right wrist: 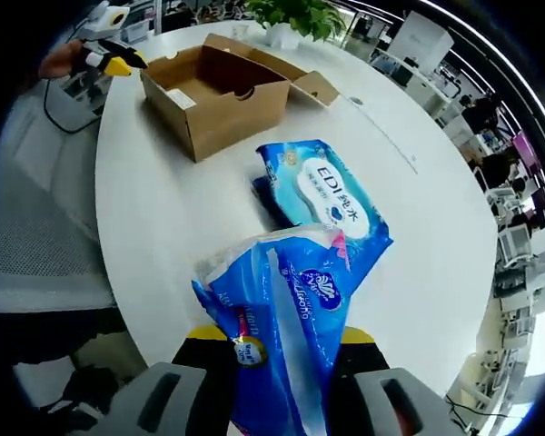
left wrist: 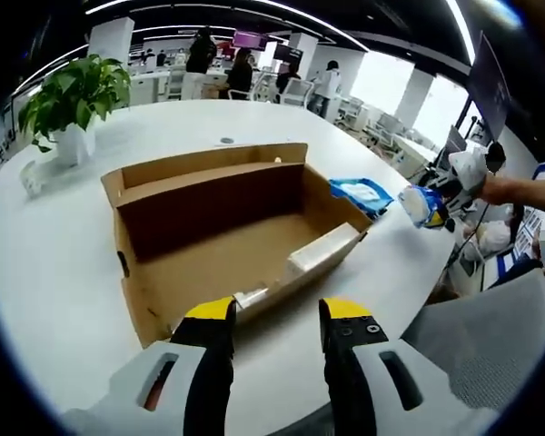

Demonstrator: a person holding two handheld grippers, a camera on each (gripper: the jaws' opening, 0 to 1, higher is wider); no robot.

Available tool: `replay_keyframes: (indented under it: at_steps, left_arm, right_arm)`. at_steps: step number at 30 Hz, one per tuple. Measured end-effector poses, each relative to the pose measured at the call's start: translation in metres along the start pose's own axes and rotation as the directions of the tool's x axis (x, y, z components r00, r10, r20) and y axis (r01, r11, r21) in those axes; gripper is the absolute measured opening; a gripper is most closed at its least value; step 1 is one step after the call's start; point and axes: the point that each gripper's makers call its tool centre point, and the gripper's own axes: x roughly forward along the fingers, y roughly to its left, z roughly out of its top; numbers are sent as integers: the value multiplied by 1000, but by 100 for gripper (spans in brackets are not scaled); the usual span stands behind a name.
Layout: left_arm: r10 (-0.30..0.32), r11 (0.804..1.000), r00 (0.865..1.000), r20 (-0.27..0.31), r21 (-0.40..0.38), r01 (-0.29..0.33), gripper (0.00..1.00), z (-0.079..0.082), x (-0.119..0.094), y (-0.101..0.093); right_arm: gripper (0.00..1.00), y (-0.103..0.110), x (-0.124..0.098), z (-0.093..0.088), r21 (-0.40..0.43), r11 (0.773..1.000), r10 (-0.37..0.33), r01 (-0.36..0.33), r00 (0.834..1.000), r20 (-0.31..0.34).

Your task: Operate the shoe box by opening the lid, removing the specified soft item, and placing it in the target area until the item is outside and the box remains undamaged.

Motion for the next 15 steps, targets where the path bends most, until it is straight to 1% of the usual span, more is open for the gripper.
replay_keyframes:
  at_steps: [3,7,9,11,15]
  left_arm:
    - [8,1000,1000,1,-4,-8,37,0,0,1]
    - [16,1000,1000,-7,-4,-16,37,-3,-1,3]
    - [20,1000,1000,-5,-6,-20,37,-3,-2,3]
    - [22,1000,1000,0,-5,-22,37,-2,-3,3]
    - [18,1000,1000,6,-9,-18,38,-2,-4,3]
  right_arm:
    - [35,-10,-2,-8,-6,1000,-1,1,1000,-10]
    - [35,-25,-4,-13,-27,1000,-2,1,1000,-16]
    - [35,-28,-4,-14,-34,999,-3,2,1000,-21]
    - [35,-41,-3,-16,-43,999,-5,4,1000,-23]
    - [35,-55,0,-18,-57,998,-7,5,999,-33]
